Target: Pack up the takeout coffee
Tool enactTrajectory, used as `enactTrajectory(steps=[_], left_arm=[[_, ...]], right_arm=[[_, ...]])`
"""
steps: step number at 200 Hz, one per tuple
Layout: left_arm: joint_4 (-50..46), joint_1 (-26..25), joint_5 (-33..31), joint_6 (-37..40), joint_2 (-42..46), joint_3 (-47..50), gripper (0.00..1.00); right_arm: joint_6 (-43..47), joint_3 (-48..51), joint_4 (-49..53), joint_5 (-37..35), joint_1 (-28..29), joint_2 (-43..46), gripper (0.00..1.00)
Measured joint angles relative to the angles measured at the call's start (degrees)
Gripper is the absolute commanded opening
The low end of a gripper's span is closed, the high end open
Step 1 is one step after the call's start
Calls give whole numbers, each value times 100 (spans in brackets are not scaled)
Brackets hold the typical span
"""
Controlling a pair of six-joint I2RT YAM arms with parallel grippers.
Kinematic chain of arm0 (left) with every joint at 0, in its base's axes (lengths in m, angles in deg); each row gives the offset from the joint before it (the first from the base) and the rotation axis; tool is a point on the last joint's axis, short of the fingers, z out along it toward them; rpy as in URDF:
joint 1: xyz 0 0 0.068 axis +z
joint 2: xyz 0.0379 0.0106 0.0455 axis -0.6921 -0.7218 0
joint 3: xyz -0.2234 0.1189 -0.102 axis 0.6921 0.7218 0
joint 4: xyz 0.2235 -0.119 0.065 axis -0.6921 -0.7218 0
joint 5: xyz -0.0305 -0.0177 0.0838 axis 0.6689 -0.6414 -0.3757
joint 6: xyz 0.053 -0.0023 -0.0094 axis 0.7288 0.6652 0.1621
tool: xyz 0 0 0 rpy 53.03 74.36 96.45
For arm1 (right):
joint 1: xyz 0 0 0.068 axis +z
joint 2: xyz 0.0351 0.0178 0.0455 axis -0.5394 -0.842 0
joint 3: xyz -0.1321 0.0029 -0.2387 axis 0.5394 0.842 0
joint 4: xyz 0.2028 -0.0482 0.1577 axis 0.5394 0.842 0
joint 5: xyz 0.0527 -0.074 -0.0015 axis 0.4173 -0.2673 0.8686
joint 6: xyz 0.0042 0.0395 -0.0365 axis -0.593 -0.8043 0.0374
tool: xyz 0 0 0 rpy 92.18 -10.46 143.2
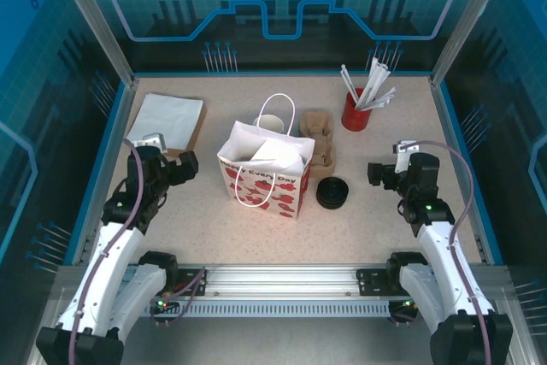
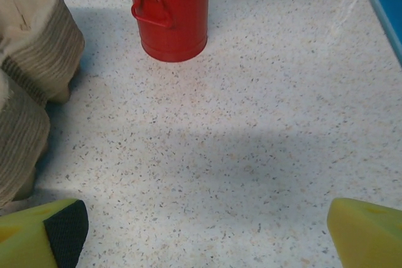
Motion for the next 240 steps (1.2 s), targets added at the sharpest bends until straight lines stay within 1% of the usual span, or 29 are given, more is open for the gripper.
enactTrajectory(steps=[42,85,118,140,177,199,218,240], left_arm=[[422,160,195,4,-332,315,99],[933,197,304,33,-605,522,99],[1482,236,321,105,-802,791,99],[1902,262,317,144,-979,994,99],[2507,282,278,313,-1132,1338,99],[2736,313,216,444,-1143,1445,99],[2887,332,138,529,-1143,1515,99],[3110,334,81,588,-1191,1596,99]], right_arm=[[-105,643,-1250,107,0,-470,100],[-149,957,-2391,175,-11,-1008,100],[-149,970,-3314,264,33,-1814,100],[-111,914,-3834,275,249,-2487,100],[188,417,-4391,251,575,-3438,100],[284,197,-4743,256,588,-3893,100],[282,166,-4848,291,538,-4096,100],[262,166,-4935,299,466,-4127,100]])
